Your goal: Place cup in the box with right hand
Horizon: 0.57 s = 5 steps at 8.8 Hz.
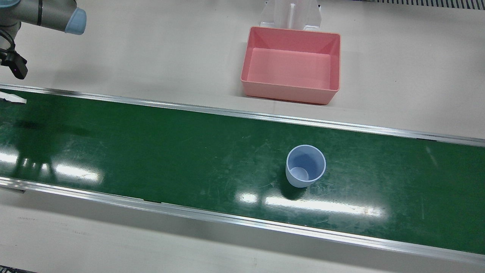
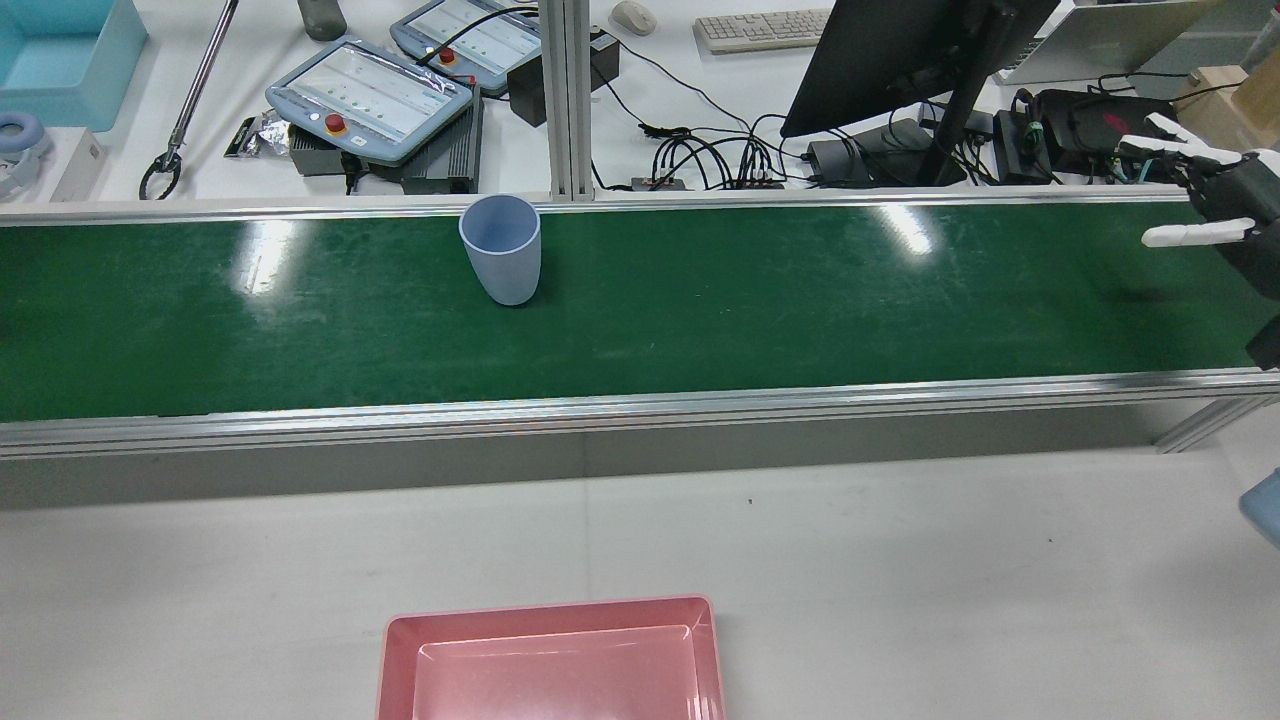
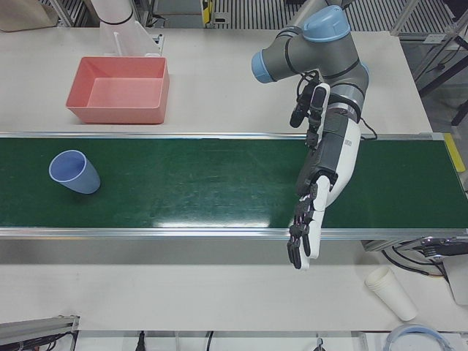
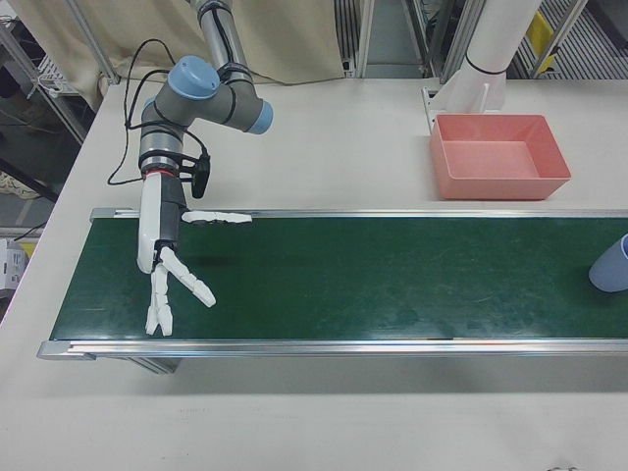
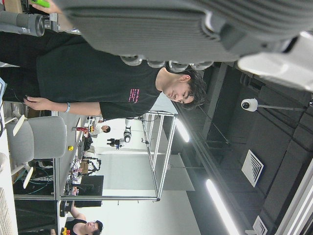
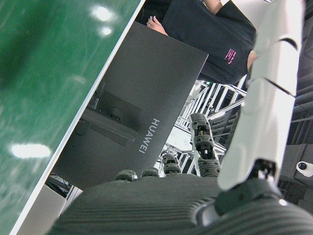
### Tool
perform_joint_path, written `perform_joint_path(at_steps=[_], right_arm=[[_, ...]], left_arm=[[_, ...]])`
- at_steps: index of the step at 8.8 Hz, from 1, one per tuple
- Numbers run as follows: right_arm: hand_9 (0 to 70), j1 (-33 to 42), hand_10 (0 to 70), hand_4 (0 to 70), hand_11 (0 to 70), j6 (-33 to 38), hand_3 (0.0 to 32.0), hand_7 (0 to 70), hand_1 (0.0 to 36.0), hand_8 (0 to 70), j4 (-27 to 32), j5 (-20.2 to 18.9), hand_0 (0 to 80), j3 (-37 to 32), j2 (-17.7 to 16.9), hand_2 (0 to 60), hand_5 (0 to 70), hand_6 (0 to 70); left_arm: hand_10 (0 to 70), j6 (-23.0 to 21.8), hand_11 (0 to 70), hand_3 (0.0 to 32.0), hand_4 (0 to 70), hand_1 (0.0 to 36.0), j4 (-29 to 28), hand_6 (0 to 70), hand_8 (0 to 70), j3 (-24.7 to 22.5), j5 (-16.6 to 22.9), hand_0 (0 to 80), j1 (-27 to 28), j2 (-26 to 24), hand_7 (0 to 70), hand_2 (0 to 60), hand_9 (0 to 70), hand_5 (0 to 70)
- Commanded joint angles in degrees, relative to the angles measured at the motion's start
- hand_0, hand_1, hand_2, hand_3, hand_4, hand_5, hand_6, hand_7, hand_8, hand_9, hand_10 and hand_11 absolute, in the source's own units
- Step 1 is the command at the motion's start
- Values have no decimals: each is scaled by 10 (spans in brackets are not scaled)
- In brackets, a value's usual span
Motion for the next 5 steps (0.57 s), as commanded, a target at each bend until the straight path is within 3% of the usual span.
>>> perform_joint_path(at_steps=[1,3,4,5], right_arm=[[3,-3,0,54,0,29,0,89,164,0,1,1,499,-1,0,100,43,28],[6,-10,0,81,0,33,0,100,136,0,2,8,511,-2,-1,0,43,30],[4,-13,0,60,0,32,0,91,153,0,2,8,502,0,0,66,43,29],[3,-20,0,57,0,30,0,86,153,0,1,9,502,1,-1,66,44,28]], left_arm=[[0,-1,0,0,0,0,0,0,0,0,0,0,0,1,0,0,0,0],[0,-1,0,0,0,0,0,0,0,0,0,0,1,0,0,0,0,0],[0,-1,0,0,0,0,0,0,0,0,0,0,1,1,0,0,0,0],[0,-1,0,0,0,0,0,0,0,0,0,0,1,0,0,0,0,0]])
